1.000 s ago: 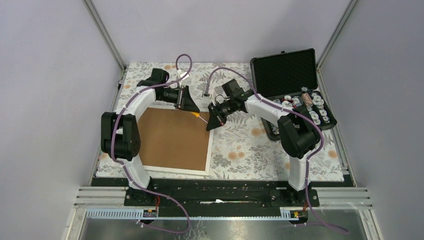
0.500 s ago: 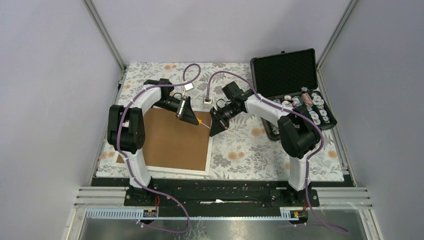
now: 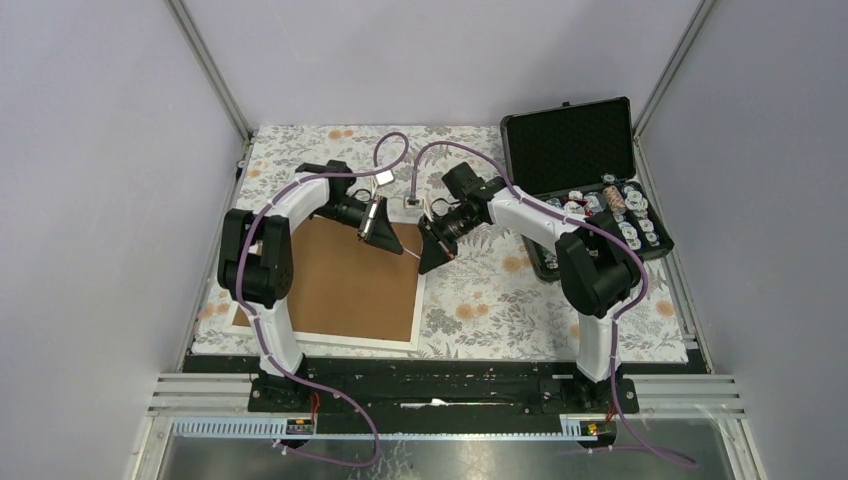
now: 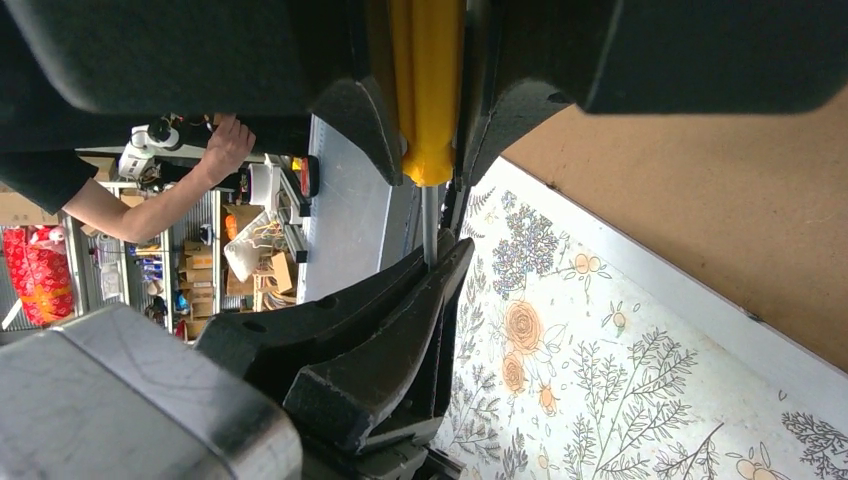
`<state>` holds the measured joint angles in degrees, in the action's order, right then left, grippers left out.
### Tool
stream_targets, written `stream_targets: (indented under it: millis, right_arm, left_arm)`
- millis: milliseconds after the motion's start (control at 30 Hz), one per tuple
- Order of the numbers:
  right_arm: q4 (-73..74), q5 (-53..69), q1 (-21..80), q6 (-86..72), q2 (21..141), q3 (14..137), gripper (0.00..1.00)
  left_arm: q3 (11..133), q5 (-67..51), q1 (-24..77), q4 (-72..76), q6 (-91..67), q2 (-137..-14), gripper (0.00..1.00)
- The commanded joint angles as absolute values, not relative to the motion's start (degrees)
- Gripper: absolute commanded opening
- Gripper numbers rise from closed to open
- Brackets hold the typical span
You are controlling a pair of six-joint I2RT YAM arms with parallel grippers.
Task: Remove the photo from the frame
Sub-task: Adjust the screwdriver, then release the photo frame item from the photo frame.
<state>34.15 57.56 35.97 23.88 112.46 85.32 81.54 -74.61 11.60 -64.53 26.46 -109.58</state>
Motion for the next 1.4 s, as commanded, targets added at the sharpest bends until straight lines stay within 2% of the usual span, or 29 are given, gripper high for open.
stream_targets:
  millis: [0,67,133,200,267,567,833,1133,1367]
  right_arm:
    - [35.11,58.47,36.51,23.85,110.58,88.02,0.26]
    - [33.14,60.03,33.67,18.69,110.40,87.37,0.61]
    - [28.29,59.54,30.22,12.27,109.42,83.83,0.72]
    - [21.88,57.12,26.81,5.46,107.90,80.03,0.74]
    - [16.01,54.35,25.30,0.70,107.35,77.54,0.74]
    - [9.35,46.35,24.91,-13.35,116.27,77.75,0.60]
    - [5.39,45.75,25.03,-17.60,120.85,77.56,0.57]
    - [2.10,46.84,26.53,-20.50,122.63,76.83,0.48]
    - [1.74,46.86,27.92,-20.66,123.70,76.58,0.44]
  left_arm:
    - [80.26,-75.81,11.84,-59.08,23.16,-106.03,0.00]
    - [76.20,-73.48,10.46,-49.93,12.96,-103.31,0.00]
    - [69.23,-69.98,8.14,-32.08,-1.14,-98.97,0.00]
    - [63.00,-67.88,5.60,-18.40,-12.42,-96.38,0.00]
    - [58.82,-67.73,4.15,-11.56,-18.78,-96.58,0.00]
    - [57.48,-60.78,2.69,-9.22,-16.70,-100.54,0.00]
    - [58.05,-59.48,2.68,-10.53,-14.75,-103.41,0.00]
    - [58.12,-59.99,3.50,-12.79,-11.84,-104.49,0.00]
    - [58.27,-60.63,4.68,-14.08,-10.18,-105.20,0.00]
